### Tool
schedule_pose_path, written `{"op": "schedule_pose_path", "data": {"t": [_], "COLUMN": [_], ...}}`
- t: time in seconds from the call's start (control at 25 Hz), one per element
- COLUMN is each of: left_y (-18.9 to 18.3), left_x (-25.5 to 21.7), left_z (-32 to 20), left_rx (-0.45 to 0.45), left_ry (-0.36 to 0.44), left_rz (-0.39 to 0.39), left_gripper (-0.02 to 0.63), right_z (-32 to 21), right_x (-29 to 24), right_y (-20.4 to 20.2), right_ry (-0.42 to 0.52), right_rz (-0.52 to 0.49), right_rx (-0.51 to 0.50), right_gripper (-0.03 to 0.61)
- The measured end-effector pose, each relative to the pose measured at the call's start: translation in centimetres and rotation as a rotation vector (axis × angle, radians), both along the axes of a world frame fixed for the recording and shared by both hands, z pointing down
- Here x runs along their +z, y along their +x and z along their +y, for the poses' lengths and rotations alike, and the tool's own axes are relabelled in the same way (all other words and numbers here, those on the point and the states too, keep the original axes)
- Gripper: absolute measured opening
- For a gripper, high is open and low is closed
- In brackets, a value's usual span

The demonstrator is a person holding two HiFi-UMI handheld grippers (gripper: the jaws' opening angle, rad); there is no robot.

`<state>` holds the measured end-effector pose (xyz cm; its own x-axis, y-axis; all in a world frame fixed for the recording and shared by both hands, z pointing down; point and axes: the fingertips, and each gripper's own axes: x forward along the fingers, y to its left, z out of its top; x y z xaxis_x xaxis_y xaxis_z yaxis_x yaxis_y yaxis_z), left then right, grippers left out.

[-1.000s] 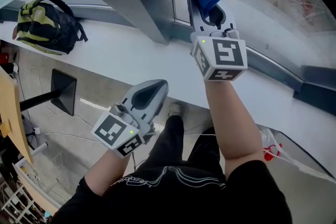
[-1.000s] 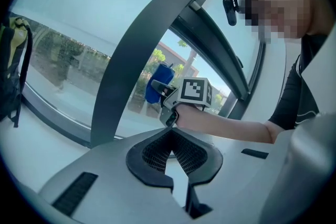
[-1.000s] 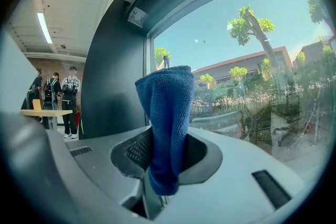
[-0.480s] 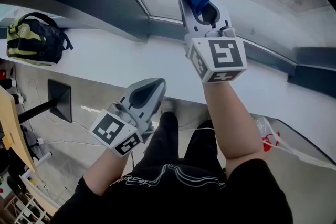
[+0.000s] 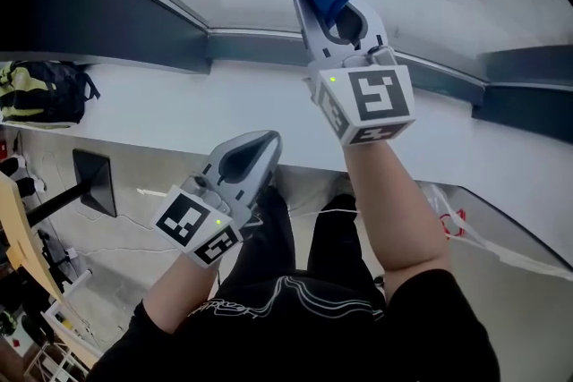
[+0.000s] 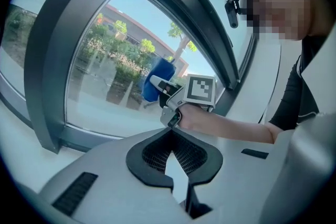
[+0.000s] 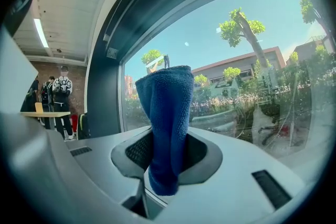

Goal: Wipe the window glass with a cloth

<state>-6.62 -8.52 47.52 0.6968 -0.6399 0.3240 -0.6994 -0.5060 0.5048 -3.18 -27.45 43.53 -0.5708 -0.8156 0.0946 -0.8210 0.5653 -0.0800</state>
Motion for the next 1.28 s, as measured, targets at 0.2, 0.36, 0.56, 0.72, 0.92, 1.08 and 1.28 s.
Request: {"op": "schedule_pose_path", "data": {"t": [0.2, 0.36, 0.56, 0.72, 0.92, 1.08, 1.28], "left_y": [4.2, 7.9, 13.0, 16.6, 21.0, 24.8, 28.3], "left_x": [0.0, 0.0, 0.0, 0.0, -0.3, -0.3, -0.1], "left_z": [-0.3, -0.4, -0.6, -0.4, -0.4, 0.2, 0.4], "left_rx": [0.027, 0.049, 0.08, 0.108, 0.143, 0.179, 0.221], "left_ry": [0.001, 0.001, 0.005, 0.005, 0.007, 0.005, -0.002], "left_rz": [0.001, 0.01, 0.02, 0.023, 0.029, 0.035, 0.039], "left_gripper": [0.005, 0.005, 0.005, 0.005, 0.005, 0.005, 0.005], "right_z": [0.3, 0.5, 0.8, 1.3, 1.5, 1.8, 1.9], "right_x": [0.3, 0.3, 0.1, 0.0, 0.3, 0.0, -0.2], "right_y": [5.3, 9.3, 14.2, 18.2, 24.3, 29.3, 34.3], "right_ry": [-0.006, 0.005, -0.003, -0.015, 0.0, 0.006, 0.009], "right_rz": [0.012, 0.033, 0.036, 0.034, 0.064, 0.077, 0.087], "right_rx": [0.03, 0.042, 0.052, 0.076, 0.137, 0.186, 0.246], "right_gripper": [0.093, 0.093, 0.094, 0.092, 0.093, 0.094, 0.093]}}
